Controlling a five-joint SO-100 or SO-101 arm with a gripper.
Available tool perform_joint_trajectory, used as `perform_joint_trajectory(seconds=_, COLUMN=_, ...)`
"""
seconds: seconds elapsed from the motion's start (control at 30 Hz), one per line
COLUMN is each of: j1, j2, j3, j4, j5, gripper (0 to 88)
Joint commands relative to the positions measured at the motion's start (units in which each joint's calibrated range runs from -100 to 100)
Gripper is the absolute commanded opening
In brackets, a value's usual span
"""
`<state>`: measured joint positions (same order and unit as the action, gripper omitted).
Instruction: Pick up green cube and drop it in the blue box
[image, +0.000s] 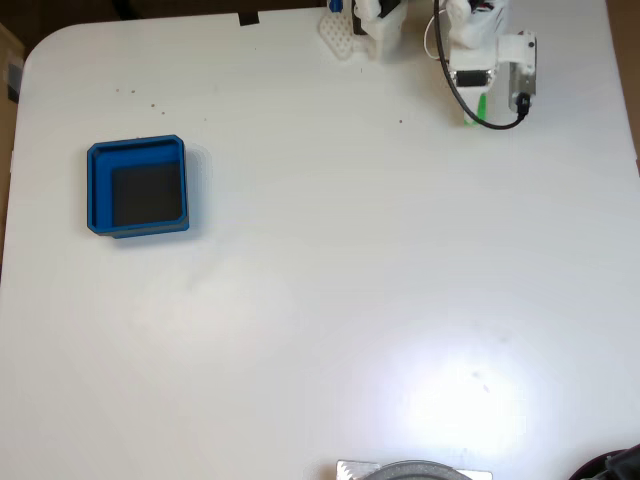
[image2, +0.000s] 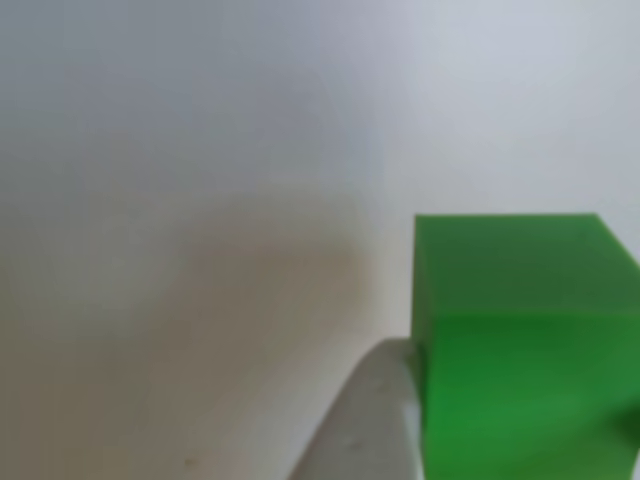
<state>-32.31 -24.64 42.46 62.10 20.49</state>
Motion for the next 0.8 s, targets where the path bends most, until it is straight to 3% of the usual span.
perform_joint_trajectory(seconds=0.0, j1=4.6, j2=-2.9, j3=-6.0, j4=0.0, j5=-3.1, gripper=1.7)
perform_joint_trajectory(seconds=0.4, j1=17.4, j2=-2.9, j3=-14.6, j4=0.1, j5=-7.6, gripper=1.7)
perform_joint_trajectory(seconds=0.77, j1=29.0, j2=-2.3, j3=-17.9, j4=0.1, j5=-15.7, gripper=1.7)
